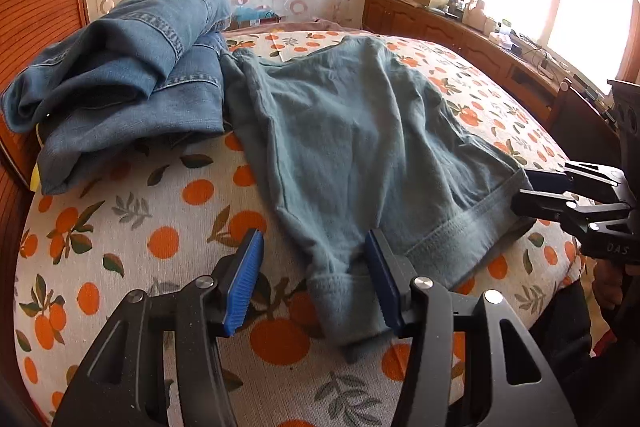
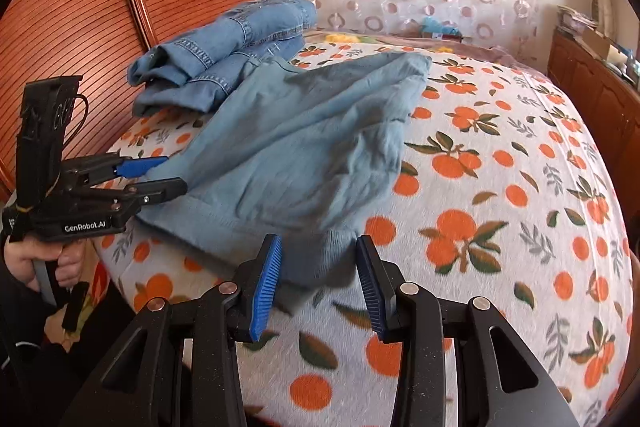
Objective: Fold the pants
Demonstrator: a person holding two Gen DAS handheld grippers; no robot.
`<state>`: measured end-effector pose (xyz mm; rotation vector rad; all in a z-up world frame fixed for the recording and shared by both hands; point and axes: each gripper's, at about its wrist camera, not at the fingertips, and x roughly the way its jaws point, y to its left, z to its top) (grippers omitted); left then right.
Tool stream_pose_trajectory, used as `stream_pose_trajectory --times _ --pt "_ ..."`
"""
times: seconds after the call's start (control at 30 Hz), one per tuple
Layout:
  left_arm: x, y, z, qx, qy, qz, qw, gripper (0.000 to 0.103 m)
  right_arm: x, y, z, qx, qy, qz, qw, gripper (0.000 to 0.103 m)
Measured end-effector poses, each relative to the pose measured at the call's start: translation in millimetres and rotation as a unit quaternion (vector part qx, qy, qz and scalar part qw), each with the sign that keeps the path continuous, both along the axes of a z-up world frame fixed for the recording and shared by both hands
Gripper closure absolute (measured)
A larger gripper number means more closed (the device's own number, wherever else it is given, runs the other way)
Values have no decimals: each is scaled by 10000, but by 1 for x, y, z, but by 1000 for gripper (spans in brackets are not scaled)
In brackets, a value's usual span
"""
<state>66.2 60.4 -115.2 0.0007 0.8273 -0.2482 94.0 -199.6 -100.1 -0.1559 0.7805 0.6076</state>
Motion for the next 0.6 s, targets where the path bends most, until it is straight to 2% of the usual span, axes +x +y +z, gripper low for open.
stream_pose_trajectory --times 0.1,0.33,0.47,0.57,0.6 --pt "-1 2 1 -3 -19 -4 10000 49 -9 -10 5 6 -49 -56 10000 63" --pt "-5 2 -2 -3 -172 8 9999 49 -22 -28 7 -384 -164 -230 9989 63" --pt "-7 3 -3 -41 -245 0 9997 49 -15 -20 4 -309 -84 -207 9993 63" --pt "-7 3 -3 -26 -244 -3 9997 49 -14 -7 6 -318 -226 -116 9992 63" --pt "-7 3 -3 -21 -241 -3 9997 49 -14 -5 7 -311 -289 -114 9990 67"
